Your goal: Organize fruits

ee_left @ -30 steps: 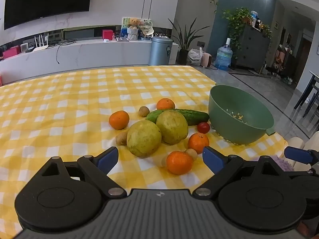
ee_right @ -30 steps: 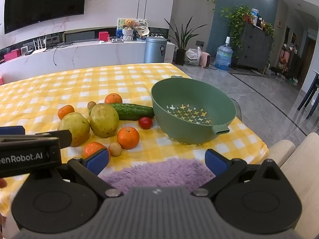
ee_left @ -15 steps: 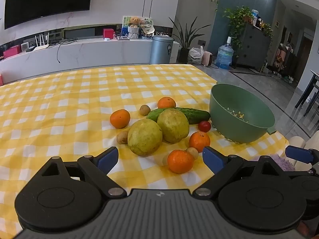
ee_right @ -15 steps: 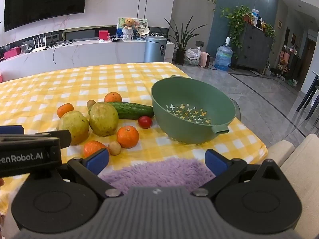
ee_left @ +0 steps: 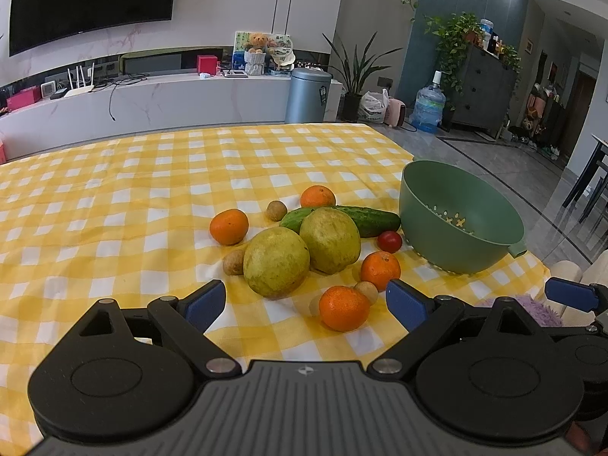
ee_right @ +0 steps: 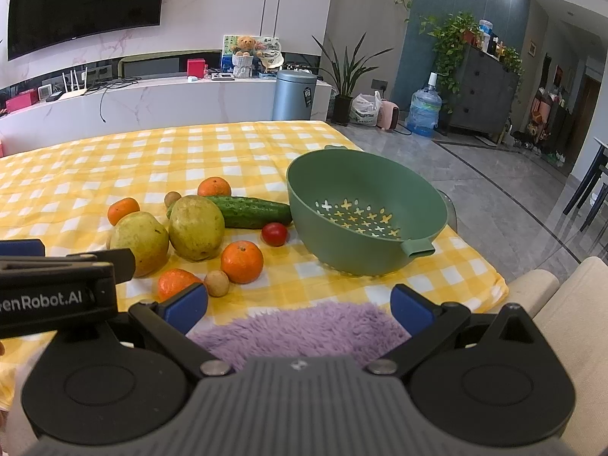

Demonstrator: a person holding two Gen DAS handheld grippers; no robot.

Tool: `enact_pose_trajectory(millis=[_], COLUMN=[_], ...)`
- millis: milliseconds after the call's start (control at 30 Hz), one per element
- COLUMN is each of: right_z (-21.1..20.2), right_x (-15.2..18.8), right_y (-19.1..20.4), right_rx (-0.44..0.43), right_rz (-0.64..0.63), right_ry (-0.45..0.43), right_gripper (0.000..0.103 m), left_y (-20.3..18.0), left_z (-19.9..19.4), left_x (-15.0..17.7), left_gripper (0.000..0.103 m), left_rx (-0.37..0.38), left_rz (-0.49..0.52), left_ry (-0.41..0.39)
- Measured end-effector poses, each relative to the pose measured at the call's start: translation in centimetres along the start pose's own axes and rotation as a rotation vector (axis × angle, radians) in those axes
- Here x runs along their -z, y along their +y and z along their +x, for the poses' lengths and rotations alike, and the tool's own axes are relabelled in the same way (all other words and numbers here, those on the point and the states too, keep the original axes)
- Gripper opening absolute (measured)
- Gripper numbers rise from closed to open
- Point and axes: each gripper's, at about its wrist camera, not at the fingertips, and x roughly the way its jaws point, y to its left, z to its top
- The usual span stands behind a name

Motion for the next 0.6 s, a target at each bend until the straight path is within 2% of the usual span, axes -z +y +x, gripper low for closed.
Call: enact_pose_trajectory(millis=[600], right_z=[-0.11], right_x=[-0.04], right_y=[0.07], right_rx=[-0.002], right_rz=[-0.002], right_ry=[0.003], right_gripper=[0.099], left_y=[-0.12], left_z=[0.19], left_x=[0.16], left_gripper=[0.103], left_rx=[0.002], left_rz=[-0.002], left_ry=[0.003])
